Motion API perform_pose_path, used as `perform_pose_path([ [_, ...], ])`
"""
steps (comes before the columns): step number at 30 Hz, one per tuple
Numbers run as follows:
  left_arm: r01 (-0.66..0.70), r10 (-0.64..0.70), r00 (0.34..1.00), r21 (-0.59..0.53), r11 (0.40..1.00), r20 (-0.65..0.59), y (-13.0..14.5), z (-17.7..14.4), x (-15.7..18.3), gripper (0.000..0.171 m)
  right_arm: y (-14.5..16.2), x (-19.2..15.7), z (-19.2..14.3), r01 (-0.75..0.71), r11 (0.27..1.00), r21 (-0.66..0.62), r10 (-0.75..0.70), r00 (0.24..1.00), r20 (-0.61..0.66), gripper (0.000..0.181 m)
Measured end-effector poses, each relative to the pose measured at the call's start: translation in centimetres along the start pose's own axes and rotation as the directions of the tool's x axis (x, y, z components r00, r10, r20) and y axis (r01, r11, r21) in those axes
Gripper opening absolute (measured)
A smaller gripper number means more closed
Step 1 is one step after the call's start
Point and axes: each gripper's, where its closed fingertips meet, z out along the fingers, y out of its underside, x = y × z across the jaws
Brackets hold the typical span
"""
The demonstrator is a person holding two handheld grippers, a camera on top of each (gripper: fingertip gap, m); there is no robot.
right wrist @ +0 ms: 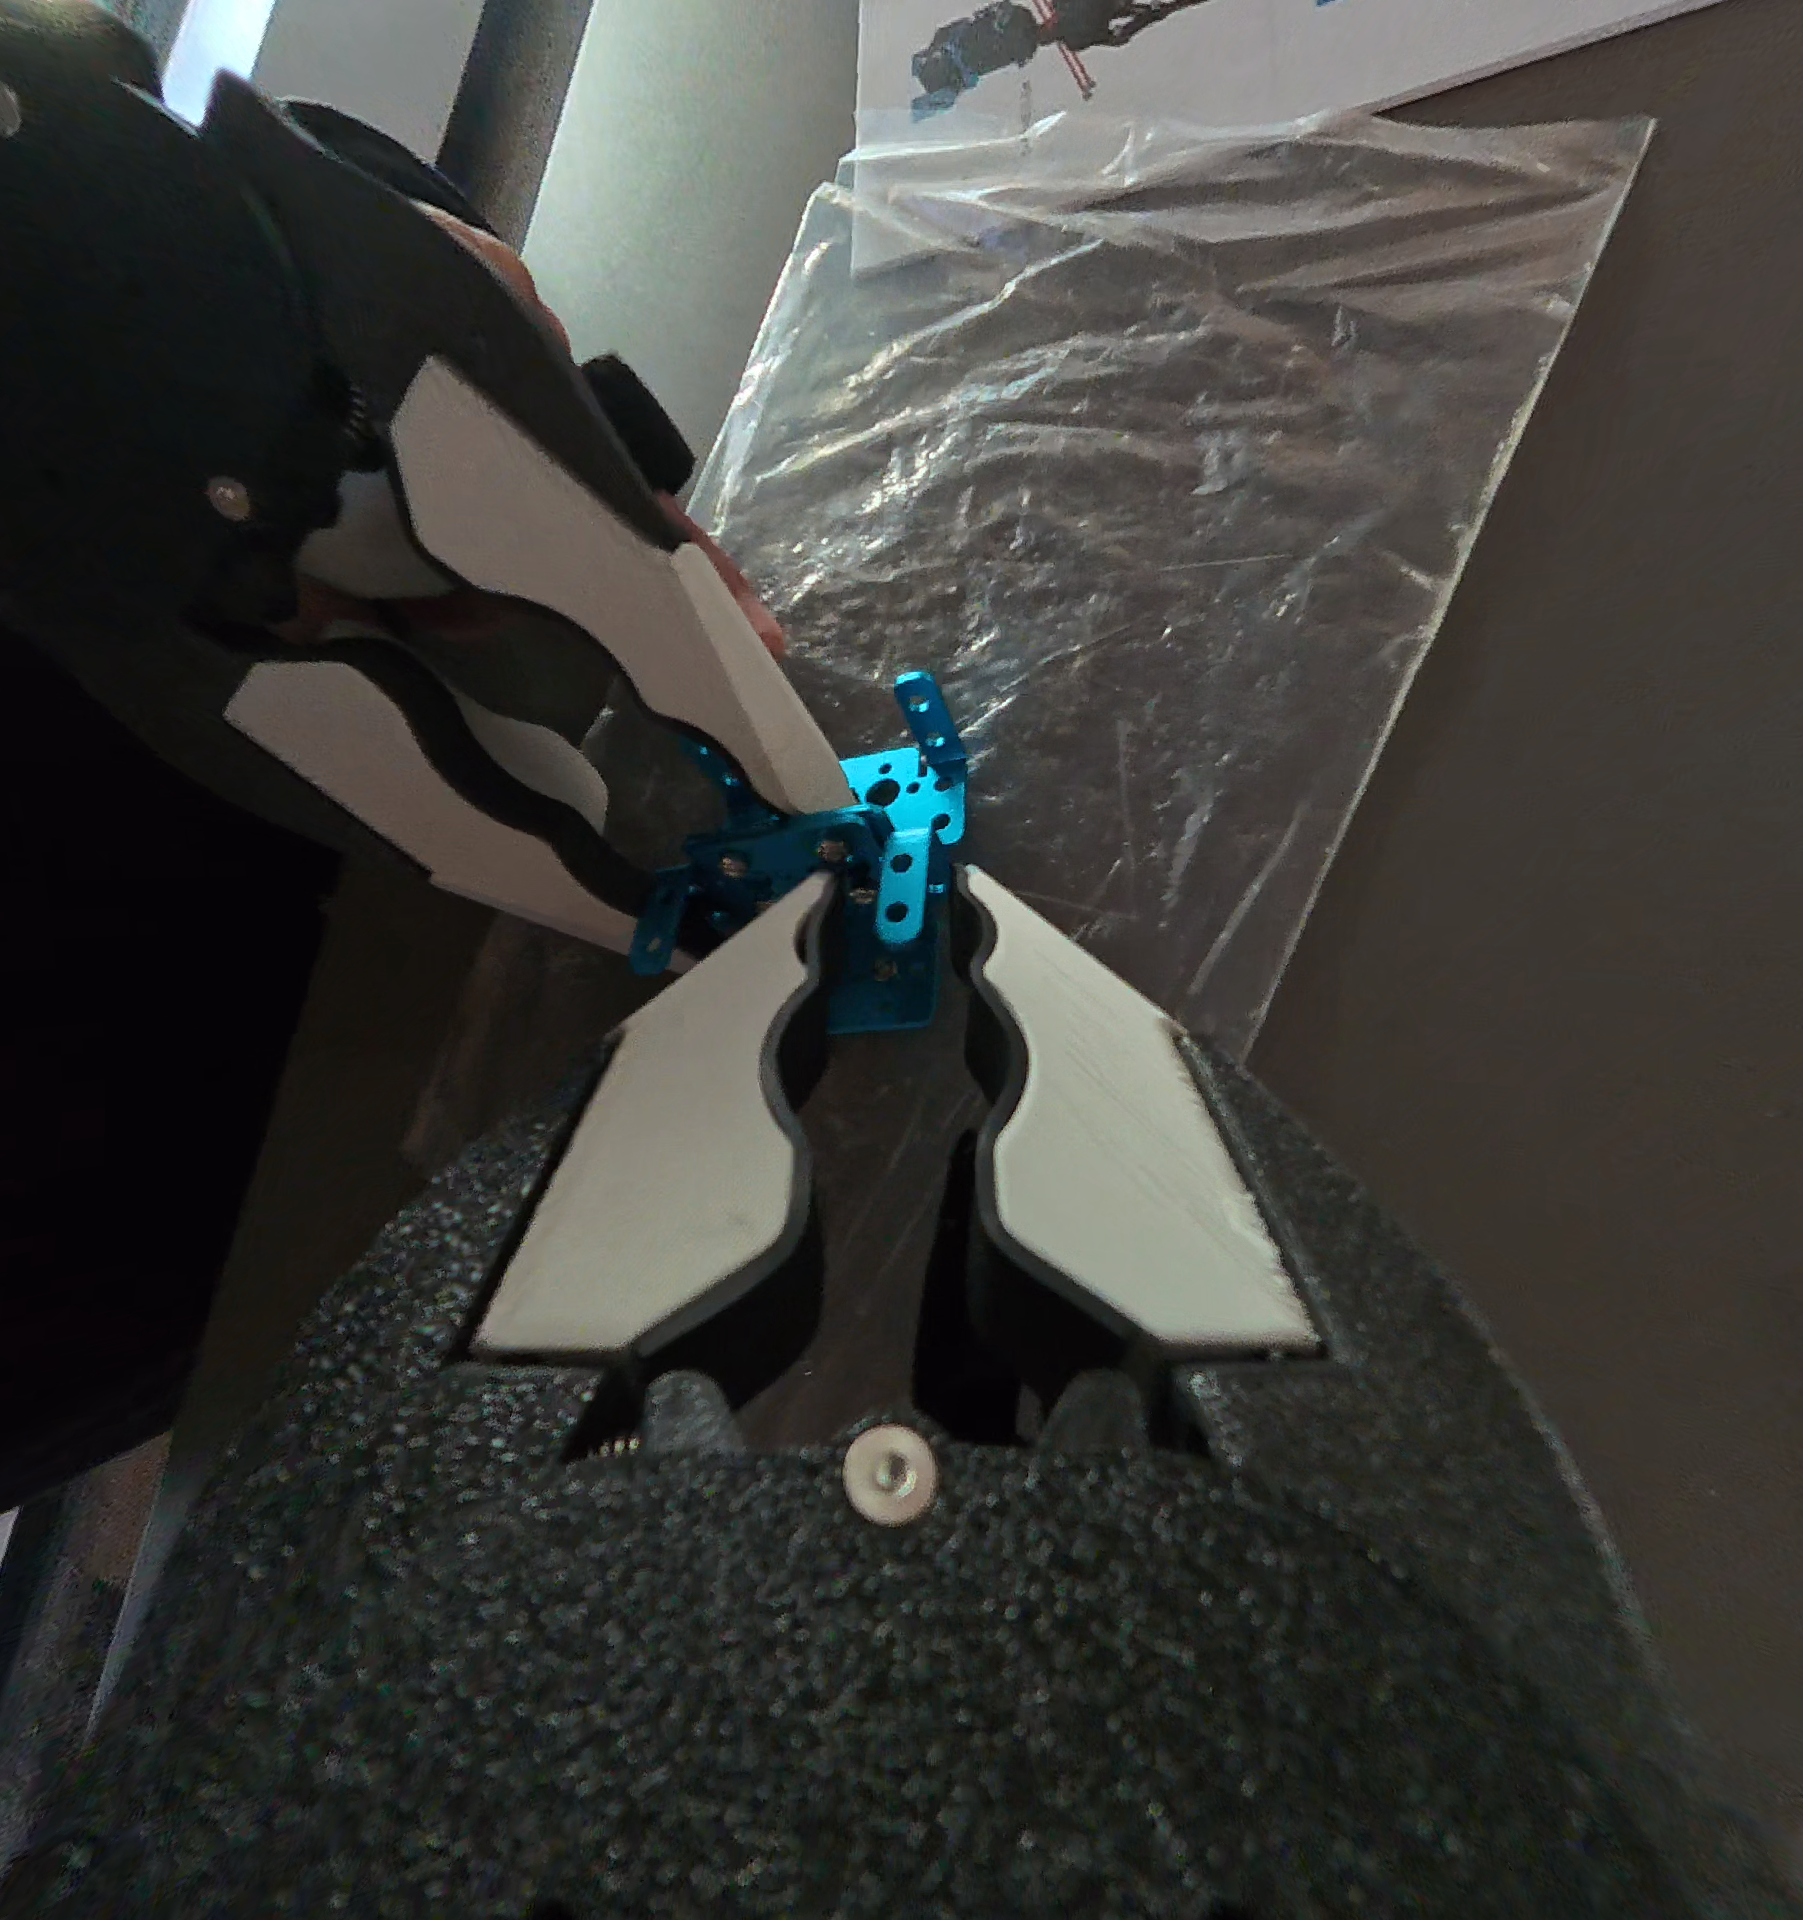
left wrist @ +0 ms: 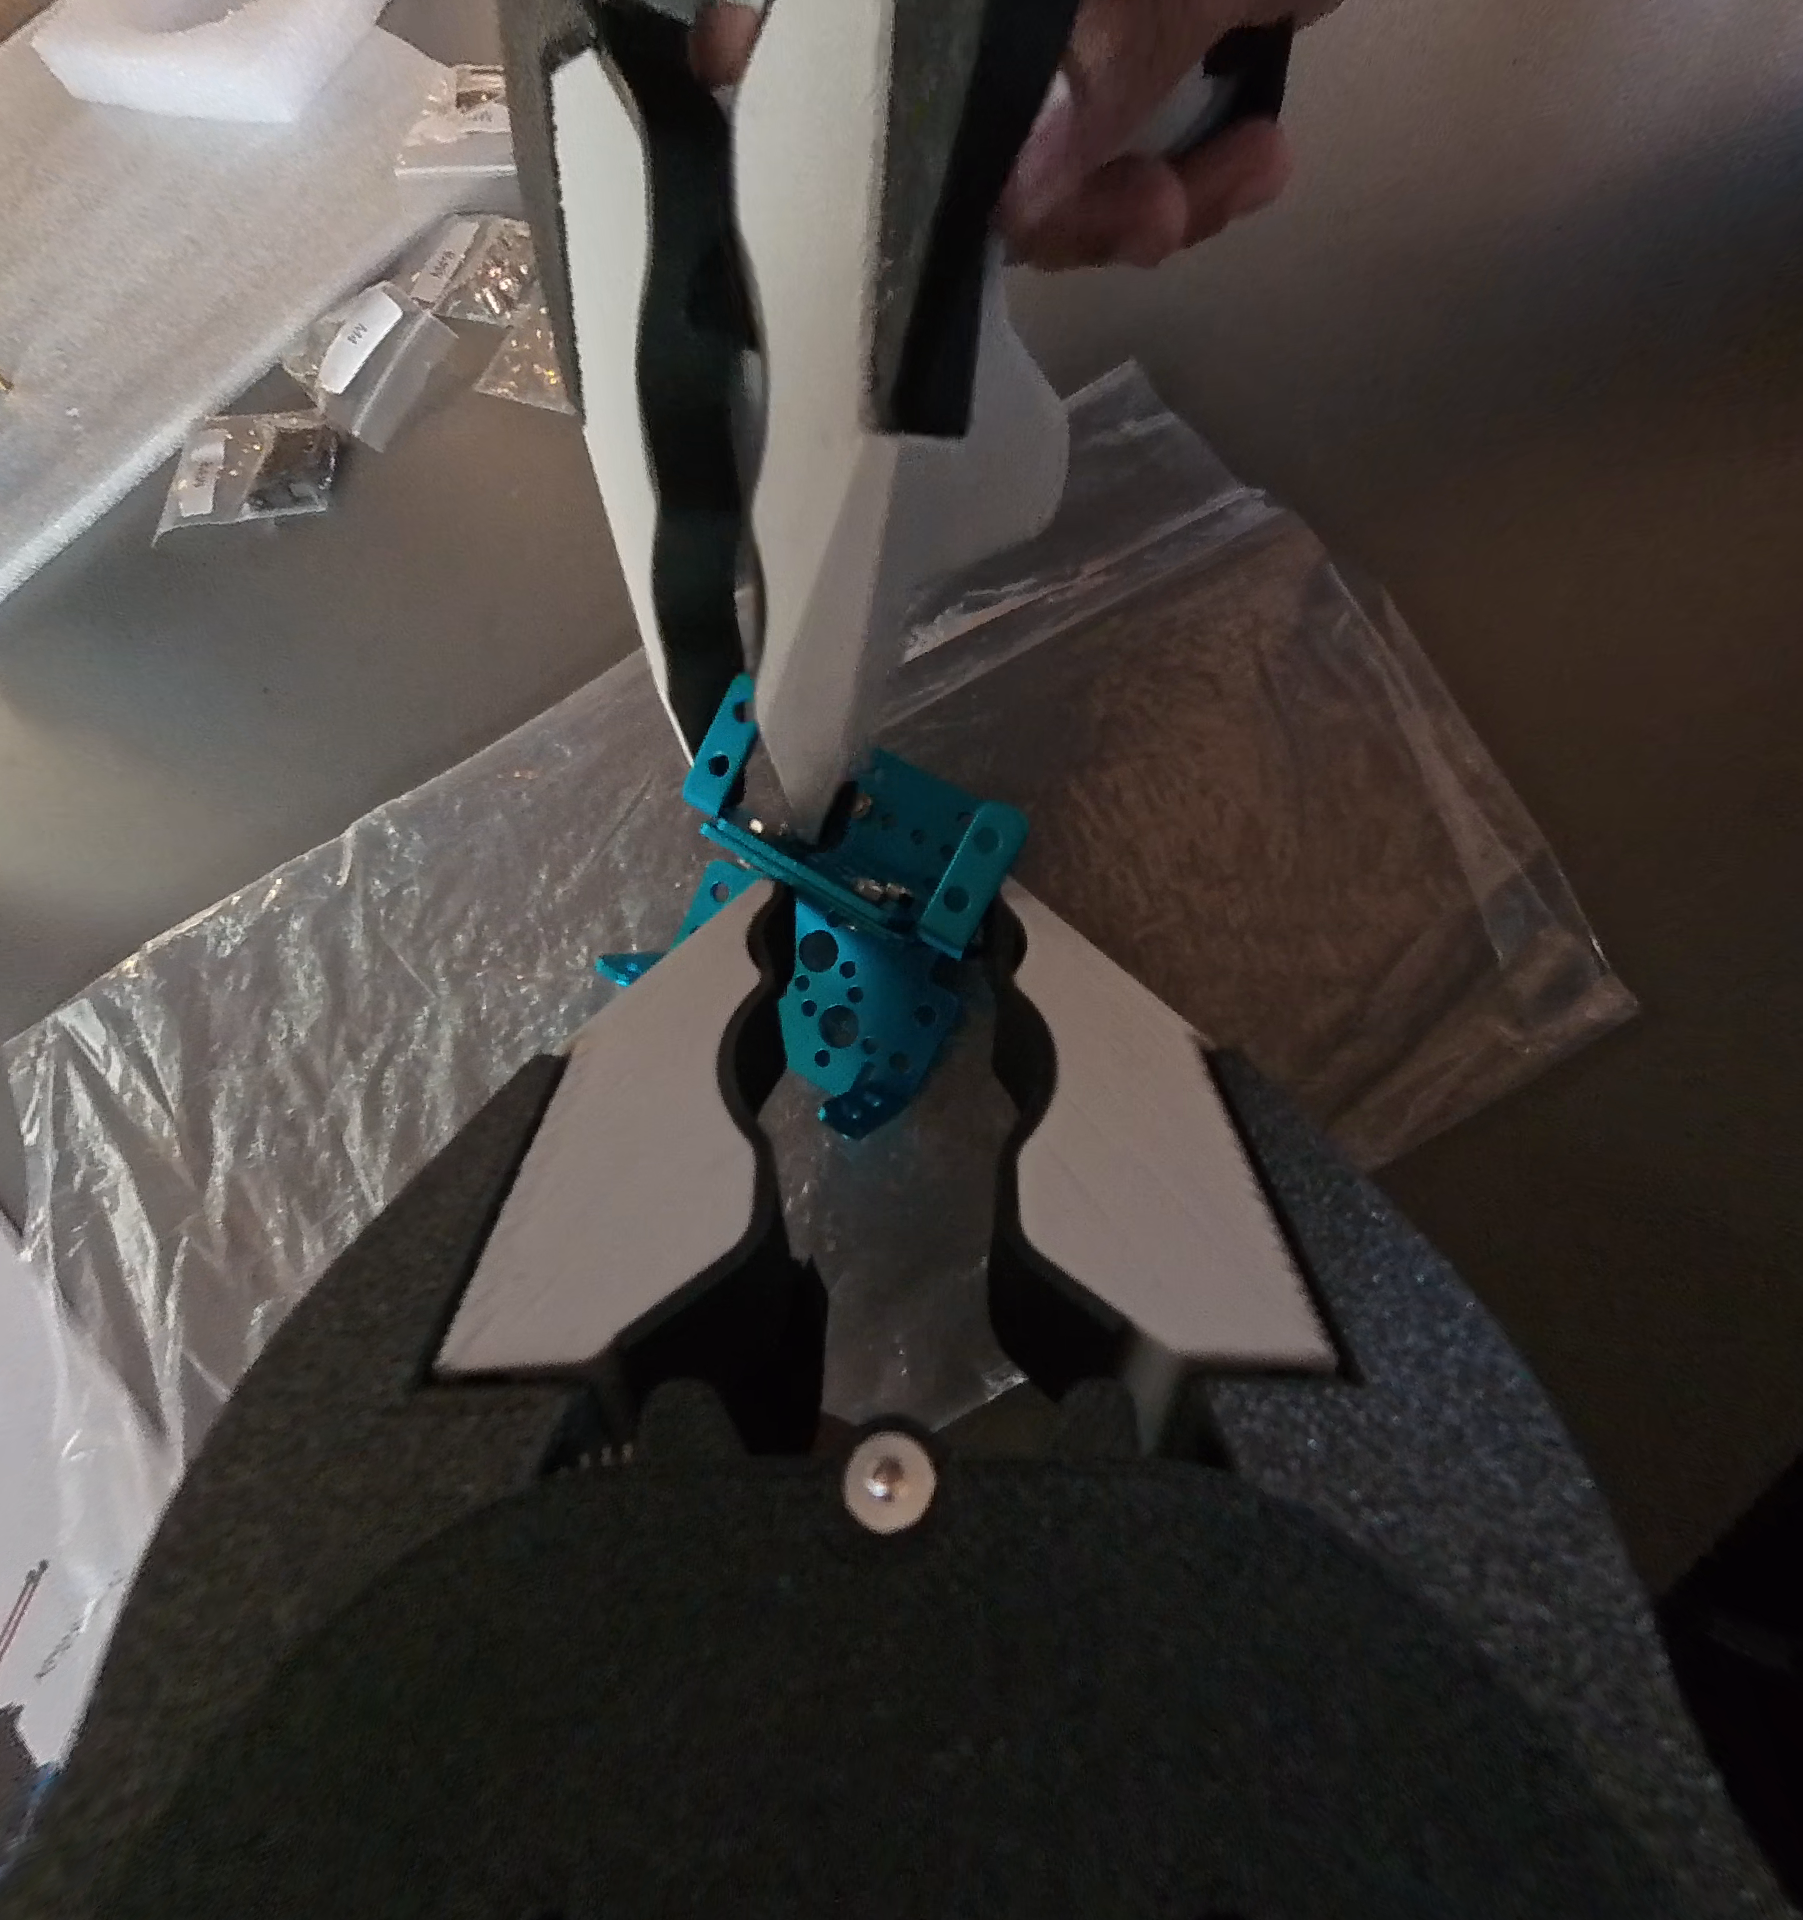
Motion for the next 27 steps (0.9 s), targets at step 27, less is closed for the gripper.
perform_pose_path([
  [27,0.008,-0.008,1.000,0.002,1.000,-0.003,0.00,0.06,-0.03,0.036,0.12,-0.04,0.07,0.056,0.998,-0.034,-0.057,0.997,-0.056,0.023],
])
